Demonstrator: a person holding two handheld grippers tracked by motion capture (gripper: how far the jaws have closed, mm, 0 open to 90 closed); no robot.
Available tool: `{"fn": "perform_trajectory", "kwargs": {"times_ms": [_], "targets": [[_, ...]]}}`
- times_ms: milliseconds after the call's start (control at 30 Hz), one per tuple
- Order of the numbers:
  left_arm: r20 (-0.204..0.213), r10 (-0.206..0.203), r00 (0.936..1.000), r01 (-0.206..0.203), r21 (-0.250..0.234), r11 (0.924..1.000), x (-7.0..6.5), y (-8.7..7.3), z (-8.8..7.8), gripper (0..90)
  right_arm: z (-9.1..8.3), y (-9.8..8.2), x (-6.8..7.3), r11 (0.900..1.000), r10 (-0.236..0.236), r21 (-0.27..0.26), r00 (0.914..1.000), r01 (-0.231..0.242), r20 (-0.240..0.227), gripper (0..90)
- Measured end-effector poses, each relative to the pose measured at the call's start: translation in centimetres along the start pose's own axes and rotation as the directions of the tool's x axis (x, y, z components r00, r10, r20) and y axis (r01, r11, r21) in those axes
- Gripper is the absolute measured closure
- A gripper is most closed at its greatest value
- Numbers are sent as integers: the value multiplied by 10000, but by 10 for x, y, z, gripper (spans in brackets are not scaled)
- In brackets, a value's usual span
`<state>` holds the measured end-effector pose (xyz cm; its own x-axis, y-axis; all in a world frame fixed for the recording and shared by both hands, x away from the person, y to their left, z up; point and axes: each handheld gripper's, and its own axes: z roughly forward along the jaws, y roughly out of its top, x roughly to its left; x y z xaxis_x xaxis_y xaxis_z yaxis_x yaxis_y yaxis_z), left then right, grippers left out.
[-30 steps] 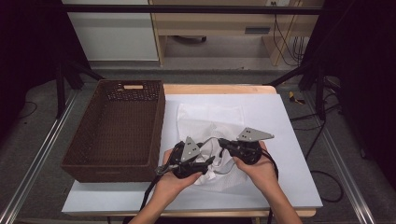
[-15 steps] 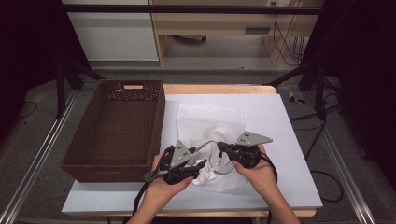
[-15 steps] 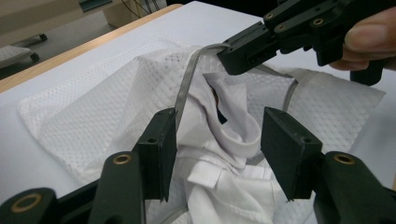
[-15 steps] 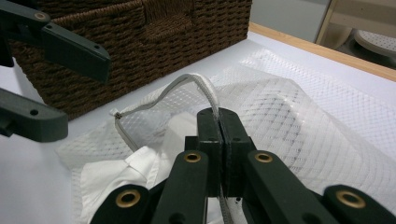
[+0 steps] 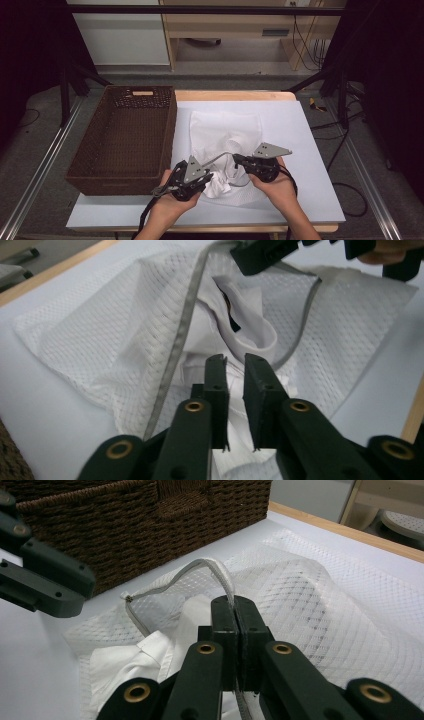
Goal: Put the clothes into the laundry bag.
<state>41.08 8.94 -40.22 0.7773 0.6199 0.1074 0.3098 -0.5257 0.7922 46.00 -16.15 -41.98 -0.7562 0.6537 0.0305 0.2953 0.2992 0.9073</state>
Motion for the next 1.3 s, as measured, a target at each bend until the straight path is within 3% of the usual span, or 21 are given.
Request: {"fn": "perform_trajectory", "kwargs": {"times_ms": [333, 433, 567, 767, 933, 1000, 1067, 1167, 1300], "targets": [[19, -198, 9998, 196, 531, 9984, -2, -6, -3, 899, 0, -1, 1, 10000, -8, 15, 10000, 8, -15, 891], [-41, -42, 10000, 46, 903, 9959, -4, -12, 2, 900, 1, -1, 1, 10000, -42, 25, 10000, 42, -24, 891], [306, -313, 9990, 267, 1400, 9898, -3, -20, 14, 900, 2, -2, 2, 9999, -81, 63, 10000, 81, -20, 891], [362, -203, 9991, 132, 1847, 9827, -4, -24, 20, 900, 2, -2, 1, 9999, -82, 92, 10000, 82, -41, 891], [137, -185, 9997, 153, 2051, 9786, -2, -30, 25, 900, 2, -2, 1, 9999, -83, 99, 10000, 84, -44, 891], [-161, -122, 9998, 153, 2060, 9784, -2, -32, 27, 900, 2, -2, 1, 9999, -102, 111, 9999, 102, -57, 891], [-349, 114, 9993, -30, 2330, 9725, -2, -34, 29, 900, 2, -2, 1, 9999, -92, 124, 9999, 93, -58, 891], [-481, 61, 9988, 59, 2465, 9691, 0, -37, 31, 900, 3, -2, 1, 9998, -119, 148, 9999, 119, -65, 891], [-672, -19, 9977, 180, 2407, 9704, 2, -39, 27, 900, 1, -2, 0, 9998, -122, 150, 9999, 123, -53, 891]]}}
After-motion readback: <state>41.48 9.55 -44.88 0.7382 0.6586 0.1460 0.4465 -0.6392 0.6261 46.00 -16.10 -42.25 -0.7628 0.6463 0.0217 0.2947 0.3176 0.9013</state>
